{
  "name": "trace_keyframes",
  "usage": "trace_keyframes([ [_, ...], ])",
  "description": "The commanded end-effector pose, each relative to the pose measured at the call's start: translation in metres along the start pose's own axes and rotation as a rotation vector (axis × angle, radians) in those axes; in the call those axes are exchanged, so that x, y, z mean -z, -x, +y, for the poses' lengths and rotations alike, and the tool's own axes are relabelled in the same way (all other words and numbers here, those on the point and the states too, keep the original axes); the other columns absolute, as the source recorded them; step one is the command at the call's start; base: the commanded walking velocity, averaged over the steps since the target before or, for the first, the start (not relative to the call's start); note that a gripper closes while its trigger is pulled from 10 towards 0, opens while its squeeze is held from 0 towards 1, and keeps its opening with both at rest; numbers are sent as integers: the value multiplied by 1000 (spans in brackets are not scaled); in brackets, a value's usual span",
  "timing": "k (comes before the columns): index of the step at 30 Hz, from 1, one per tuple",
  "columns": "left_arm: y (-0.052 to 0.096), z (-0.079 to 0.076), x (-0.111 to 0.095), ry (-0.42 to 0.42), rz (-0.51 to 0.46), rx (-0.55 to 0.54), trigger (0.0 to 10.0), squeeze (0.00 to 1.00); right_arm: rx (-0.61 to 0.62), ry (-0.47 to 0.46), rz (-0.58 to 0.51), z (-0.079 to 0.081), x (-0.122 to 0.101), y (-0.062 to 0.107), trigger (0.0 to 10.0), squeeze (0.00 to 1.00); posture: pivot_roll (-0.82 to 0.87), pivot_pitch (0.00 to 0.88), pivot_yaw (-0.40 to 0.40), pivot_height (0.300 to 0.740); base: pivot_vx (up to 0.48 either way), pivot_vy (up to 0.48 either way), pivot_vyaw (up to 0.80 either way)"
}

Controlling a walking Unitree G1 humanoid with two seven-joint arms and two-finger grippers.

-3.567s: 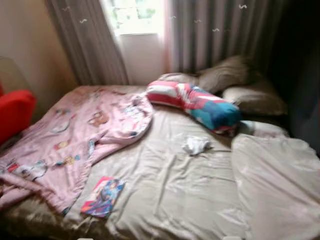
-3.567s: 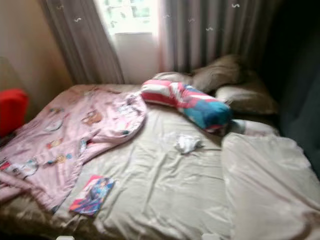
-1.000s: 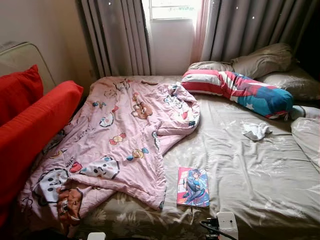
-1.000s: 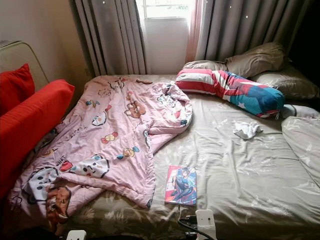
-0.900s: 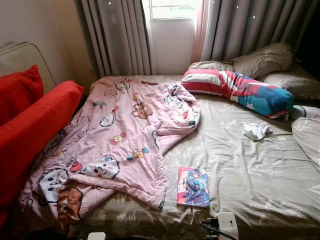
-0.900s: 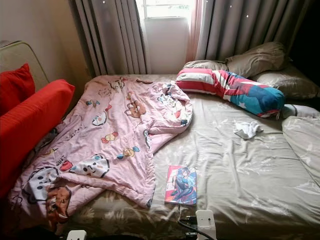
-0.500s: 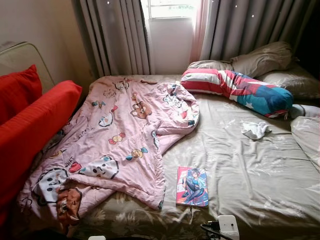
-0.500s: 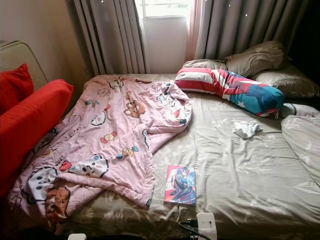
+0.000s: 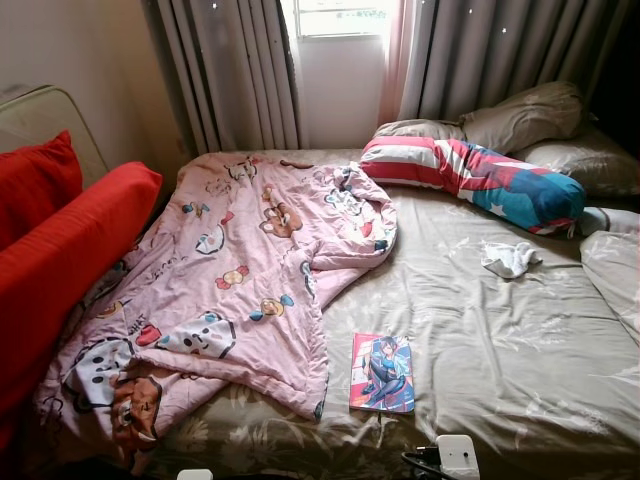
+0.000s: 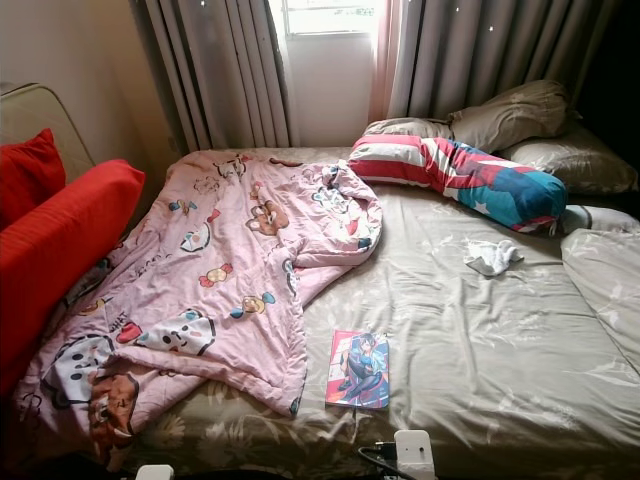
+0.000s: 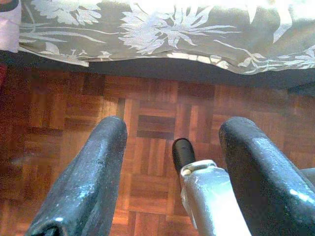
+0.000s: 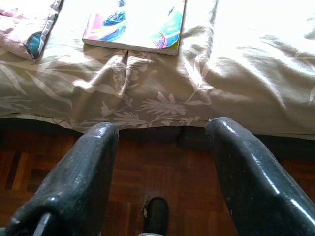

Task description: Clean up the room

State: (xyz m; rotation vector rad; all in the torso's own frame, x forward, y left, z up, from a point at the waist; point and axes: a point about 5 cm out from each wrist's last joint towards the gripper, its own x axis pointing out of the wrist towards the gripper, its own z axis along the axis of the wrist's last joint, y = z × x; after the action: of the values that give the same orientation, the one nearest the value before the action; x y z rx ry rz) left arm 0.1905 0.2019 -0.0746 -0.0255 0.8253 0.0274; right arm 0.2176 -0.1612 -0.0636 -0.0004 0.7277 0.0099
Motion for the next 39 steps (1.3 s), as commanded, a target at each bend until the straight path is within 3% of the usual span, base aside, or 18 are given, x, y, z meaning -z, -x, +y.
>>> trace_keyframes([
  [1,2,4,4,3,13,-11,10000,0,1,-13,-13,2,-4,-1,10000,0,-15,56,61,740,0,0,0],
  [30,2,3,7,2,27,-12,10000,0,-5,-18,-37,3,-11,-3,10000,0,-14,63,56,740,0,0,0],
  [39,2,3,9,4,35,-14,10000,0,-41,1,-49,7,-12,-3,10000,0,-14,62,54,740,251,0,249],
])
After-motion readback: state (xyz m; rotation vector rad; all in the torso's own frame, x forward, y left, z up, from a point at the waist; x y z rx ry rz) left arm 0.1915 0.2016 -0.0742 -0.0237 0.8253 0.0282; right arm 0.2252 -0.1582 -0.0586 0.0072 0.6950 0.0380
